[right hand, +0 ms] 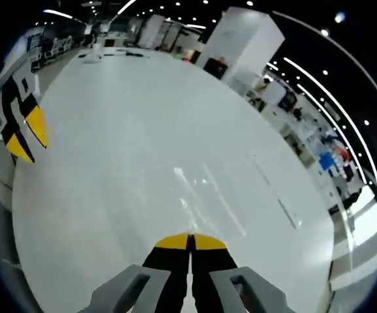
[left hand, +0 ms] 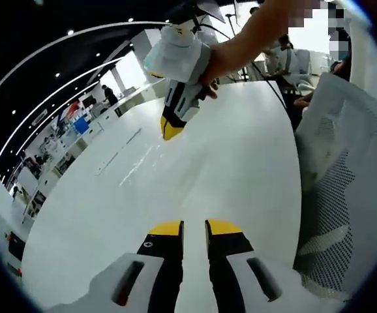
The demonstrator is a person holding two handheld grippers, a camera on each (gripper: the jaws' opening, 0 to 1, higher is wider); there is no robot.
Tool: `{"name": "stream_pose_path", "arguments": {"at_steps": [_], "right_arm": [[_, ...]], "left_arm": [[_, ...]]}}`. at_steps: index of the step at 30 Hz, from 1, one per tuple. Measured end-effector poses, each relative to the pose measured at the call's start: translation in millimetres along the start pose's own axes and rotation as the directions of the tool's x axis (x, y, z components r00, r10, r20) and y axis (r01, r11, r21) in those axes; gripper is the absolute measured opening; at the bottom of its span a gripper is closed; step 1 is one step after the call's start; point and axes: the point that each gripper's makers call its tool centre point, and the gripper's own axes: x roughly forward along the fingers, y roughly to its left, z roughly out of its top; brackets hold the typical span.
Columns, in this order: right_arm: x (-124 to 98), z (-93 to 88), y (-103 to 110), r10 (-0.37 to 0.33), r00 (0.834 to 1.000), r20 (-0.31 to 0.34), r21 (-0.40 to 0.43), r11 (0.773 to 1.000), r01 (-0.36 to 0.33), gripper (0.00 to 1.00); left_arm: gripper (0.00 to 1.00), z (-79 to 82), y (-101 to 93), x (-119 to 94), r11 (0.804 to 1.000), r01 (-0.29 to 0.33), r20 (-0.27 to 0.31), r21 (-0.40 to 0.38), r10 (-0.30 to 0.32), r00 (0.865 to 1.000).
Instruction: Open the resealable bag by pulling the two sides of the seal apart until the entire bag opening is separated and visibly accessible.
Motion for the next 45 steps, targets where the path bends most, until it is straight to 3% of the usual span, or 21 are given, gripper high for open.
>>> {"name": "stream_pose_path", "arguments": {"at_steps": [2, 11, 16, 26, 30, 32, 37, 45], "right_arm": [[4.4, -4.9, -1.9, -0.001, 1.000, -0.026, -0.055, 0.998, -0.001, 0.00], [12.0, -13.4, -3.9, 0.015, 0.998, -0.057, -0.073, 0.997, -0.019, 0.00], [8.8, -15.2, -0.7, 0.034, 0.999, -0.035, -0.086, 0.996, -0.037, 0.02], [3.2, -16.0, 9.3, 0.089, 0.996, -0.013, 0.001, 0.996, -0.089, 0.09], [-0.8, -16.8, 19.1, 0.132, 0.991, 0.002, 0.063, 0.989, -0.132, 0.14], [-2.9, -13.1, 25.8, 0.154, 0.987, 0.039, 0.120, 0.980, -0.158, 0.18], [-10.4, -11.6, 25.7, 0.137, 0.988, 0.067, 0.130, 0.981, -0.145, 0.18], [-23.9, -10.6, 21.8, 0.100, 0.986, 0.131, 0.201, 0.972, -0.125, 0.30]], "left_arm": [[0.10, -1.6, -2.1, -1.1, 1.000, 0.000, -0.003, 0.003, 0.000, 1.000], [0.07, -11.2, -4.0, -3.1, 1.000, 0.004, -0.030, -0.014, -0.005, 1.000], [0.06, -11.1, -3.6, 0.8, 1.000, 0.011, -0.037, -0.007, -0.011, 0.999], [0.08, 1.5, -5.6, 9.6, 0.999, 0.037, -0.030, 0.020, -0.037, 0.999], [0.08, 0.8, -7.6, 9.7, 0.999, 0.048, -0.034, 0.024, -0.047, 0.998], [0.08, -1.6, -9.4, 9.4, 0.998, 0.054, -0.041, 0.026, -0.053, 0.998], [0.09, -3.6, -8.7, 7.5, 0.999, 0.051, -0.047, 0.012, -0.050, 0.998], [0.11, -2.5, -3.4, 4.9, 0.999, 0.034, -0.044, -0.010, -0.035, 0.998]]}}
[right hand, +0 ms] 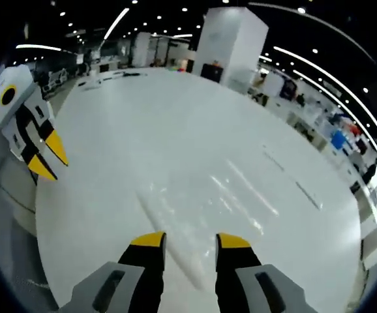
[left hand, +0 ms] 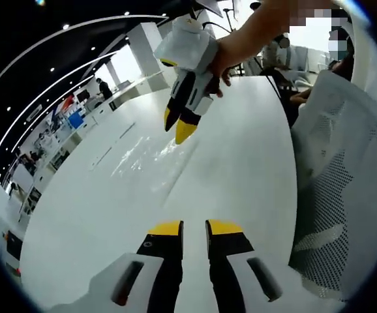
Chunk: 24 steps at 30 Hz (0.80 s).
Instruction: Open the resealable bag by pulling the two sides of the seal apart until the entire bag opening is separated and visibly accessible.
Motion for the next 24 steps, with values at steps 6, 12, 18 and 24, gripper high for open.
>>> {"name": "stream_pose_path", "arguments": {"at_steps": [6, 12, 18, 24], "right_arm": [[-16.8, 12.9, -7.1, -0.063, 0.993, 0.103, 0.096, 0.994, 0.053, 0.57], [-24.4, 1.2, 0.8, -0.063, 0.993, 0.097, 0.087, 0.995, 0.054, 0.62], [-35.1, -8.2, 7.0, -0.074, 0.990, 0.122, 0.141, 0.988, 0.057, 0.72], [-50.8, -11.2, 14.3, -0.098, 0.982, 0.162, 0.208, 0.976, 0.063, 0.81]], "left_arm": [[0.11, 0.3, 1.8, -5.4, 1.000, -0.017, 0.009, -0.017, 0.017, 1.000], [0.15, -2.5, 2.1, -7.6, 0.999, -0.029, 0.005, -0.027, 0.029, 1.000], [0.29, -4.8, 2.6, -8.8, 0.998, -0.034, -0.002, -0.060, 0.034, 0.999], [0.46, -9.8, 3.3, -8.0, 0.994, -0.037, -0.022, -0.100, 0.035, 0.999]]}}
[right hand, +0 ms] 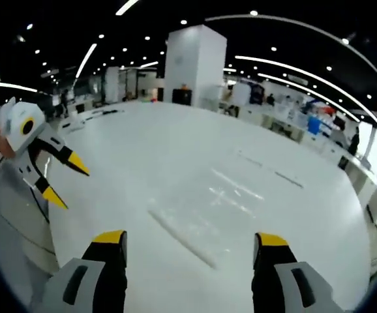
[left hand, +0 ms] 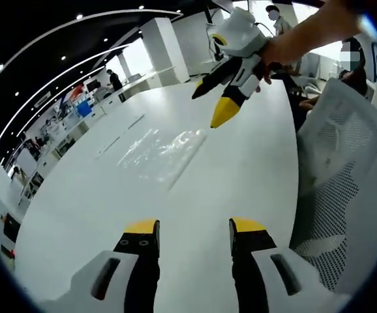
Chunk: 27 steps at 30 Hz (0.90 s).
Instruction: Open the resealable bag by pulling the two sides of the seal apart until the entire bag opening is separated and visibly accessible.
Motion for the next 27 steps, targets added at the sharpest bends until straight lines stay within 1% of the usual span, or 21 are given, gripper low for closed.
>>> {"name": "stream_pose_path", "arguments": {"at_steps": [2, 5, 6, 8, 10, 11, 14, 17, 20, 24, 27], "right_arm": [[-4.6, -1.9, 2.2, 0.001, 1.000, 0.015, 0.021, 1.000, -0.001, 0.84], [-10.7, -8.0, 3.2, -0.012, 1.000, 0.024, 0.050, 0.999, 0.011, 0.91], [-12.2, -9.5, 3.0, -0.017, 0.999, 0.028, 0.051, 0.999, 0.016, 0.93], [-15.4, -12.1, 3.3, -0.027, 0.999, 0.035, 0.052, 0.998, 0.026, 0.95], [-18.5, -15.8, 3.8, -0.033, 0.999, 0.038, 0.067, 0.997, 0.030, 0.97], [-19.6, -17.3, 4.7, -0.032, 0.999, 0.039, 0.077, 0.997, 0.029, 0.98], [-22.3, -19.8, 8.3, -0.032, 0.999, 0.043, 0.097, 0.995, 0.028, 1.00], [-25.7, -18.0, 12.4, -0.034, 0.998, 0.055, 0.110, 0.994, 0.028, 1.00], [-29.9, -18.8, 17.4, -0.040, 0.998, 0.058, 0.108, 0.994, 0.034, 1.00], [-38.1, -22.2, 26.3, -0.057, 0.996, 0.073, 0.124, 0.991, 0.048, 1.00], [-42.6, -27.6, 31.7, -0.073, 0.994, 0.080, 0.138, 0.989, 0.062, 1.00]], "left_arm": [[0.55, 0.4, -1.2, 0.1, 1.000, 0.010, 0.002, -0.025, -0.010, 1.000], [0.66, -1.7, 0.0, -0.3, 0.998, 0.012, 0.000, -0.060, -0.012, 1.000], [0.68, -1.8, 0.4, -1.0, 0.995, 0.014, 0.007, -0.096, -0.013, 1.000], [0.75, -2.7, 2.4, -3.3, 0.990, 0.012, 0.015, -0.144, -0.010, 1.000], [0.81, -3.7, 1.8, -5.0, 0.987, 0.025, 0.022, -0.159, -0.021, 1.000], [0.85, -4.3, 2.1, -6.6, 0.986, 0.024, 0.024, -0.166, -0.020, 1.000], [0.92, -8.1, 3.7, -11.4, 0.982, 0.023, 0.028, -0.189, -0.018, 0.999], [0.96, -9.5, 5.6, -19.7, 0.971, 0.017, 0.053, -0.238, -0.005, 0.999], [0.97, -11.5, 4.0, -27.7, 0.965, 0.013, 0.064, -0.262, 0.004, 0.998], [0.99, -10.5, -6.7, -37.8, 0.962, 0.007, 0.077, -0.273, 0.015, 0.997], [0.99, -12.8, -18.0, -37.9, 0.965, 0.015, 0.076, -0.263, 0.005, 0.997]]}}
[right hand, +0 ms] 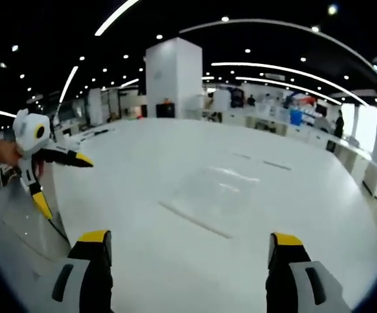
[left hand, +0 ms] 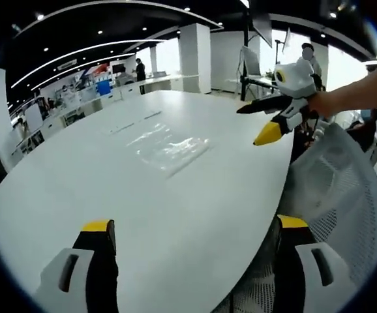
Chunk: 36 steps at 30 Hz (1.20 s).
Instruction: Open the resealable bag by pulling the two sides of the seal apart until the entire bag opening is separated and visibly accessible.
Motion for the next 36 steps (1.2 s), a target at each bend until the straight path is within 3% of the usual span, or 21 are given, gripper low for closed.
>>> {"name": "stream_pose_path", "arguments": {"at_steps": [5, 10, 14, 22, 27, 31, 36], "right_arm": [[-6.0, -7.6, 10.3, 0.007, 1.000, -0.002, 0.026, 1.000, -0.007, 1.00], [-16.1, -3.9, 9.6, -0.028, 0.999, 0.037, 0.032, 0.999, 0.027, 1.00], [-17.1, -4.0, 7.0, -0.048, 0.997, 0.056, 0.053, 0.998, 0.045, 1.00], [-13.6, -7.7, 12.5, -0.041, 0.998, 0.043, 0.015, 0.999, 0.040, 1.00], [-11.5, -6.7, 13.9, -0.038, 0.998, 0.049, -0.004, 0.999, 0.038, 0.99], [-8.8, -16.7, 13.6, -0.036, 0.999, 0.012, 0.021, 0.999, 0.036, 0.99], [-8.9, -16.8, 16.2, -0.033, 0.999, 0.005, -0.004, 0.999, 0.033, 0.98]], "left_arm": [[0.99, -9.3, -6.3, 0.4, 1.000, 0.000, -0.012, 0.000, 0.000, 1.000], [0.98, -15.3, -8.5, 0.4, 1.000, -0.013, -0.009, -0.007, 0.013, 1.000], [0.97, -11.1, -7.0, 1.6, 0.999, -0.034, 0.034, -0.028, 0.035, 0.999], [0.95, -12.6, -0.9, 4.0, 0.997, -0.075, 0.045, -0.011, 0.076, 0.996], [0.93, -0.8, 1.0, 2.7, 0.995, -0.093, 0.116, -0.026, 0.096, 0.989], [0.94, 4.8, 7.0, -0.3, 0.991, -0.124, 0.155, -0.042, 0.129, 0.979], [0.95, 1.2, 10.6, 1.4, 0.989, -0.138, 0.138, -0.060, 0.146, 0.980]]}}
